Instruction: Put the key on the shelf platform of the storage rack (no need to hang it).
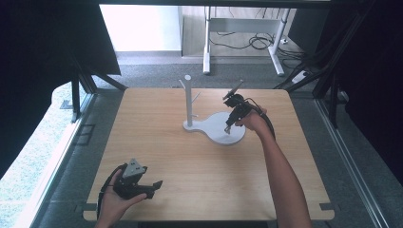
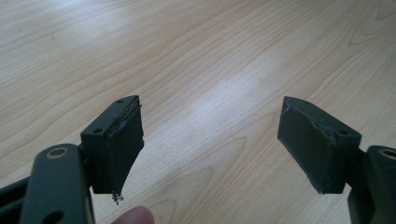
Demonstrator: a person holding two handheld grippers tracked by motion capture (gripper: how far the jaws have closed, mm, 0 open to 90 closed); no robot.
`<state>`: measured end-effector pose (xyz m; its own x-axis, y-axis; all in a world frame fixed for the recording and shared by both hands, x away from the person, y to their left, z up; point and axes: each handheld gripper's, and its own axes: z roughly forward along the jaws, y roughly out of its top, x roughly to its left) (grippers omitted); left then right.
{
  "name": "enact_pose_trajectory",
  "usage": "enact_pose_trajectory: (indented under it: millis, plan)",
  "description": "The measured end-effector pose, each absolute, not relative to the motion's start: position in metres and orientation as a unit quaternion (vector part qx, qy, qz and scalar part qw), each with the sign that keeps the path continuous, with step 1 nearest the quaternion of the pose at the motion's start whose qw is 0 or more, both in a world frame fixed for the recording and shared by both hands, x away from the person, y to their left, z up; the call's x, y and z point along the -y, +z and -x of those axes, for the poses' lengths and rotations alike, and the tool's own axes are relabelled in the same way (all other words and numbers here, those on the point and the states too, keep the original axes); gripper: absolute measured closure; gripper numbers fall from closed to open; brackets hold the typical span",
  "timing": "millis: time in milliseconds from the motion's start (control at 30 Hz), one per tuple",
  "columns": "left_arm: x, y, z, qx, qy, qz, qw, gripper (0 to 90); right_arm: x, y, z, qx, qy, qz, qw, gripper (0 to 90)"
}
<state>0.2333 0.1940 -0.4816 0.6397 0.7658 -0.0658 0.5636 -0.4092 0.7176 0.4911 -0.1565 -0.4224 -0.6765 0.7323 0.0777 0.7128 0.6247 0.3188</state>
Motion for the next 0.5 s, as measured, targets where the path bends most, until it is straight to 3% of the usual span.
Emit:
enact_pose_trajectory:
  millis: [500]
  plan:
    - [-0.197, -0.482, -0.234, -0.405, 0.139, -0.825, 0.368, 22.7, 0.150, -0.438, -0.509, -0.892, 0.172, -0.417, 0.041, 89.6]
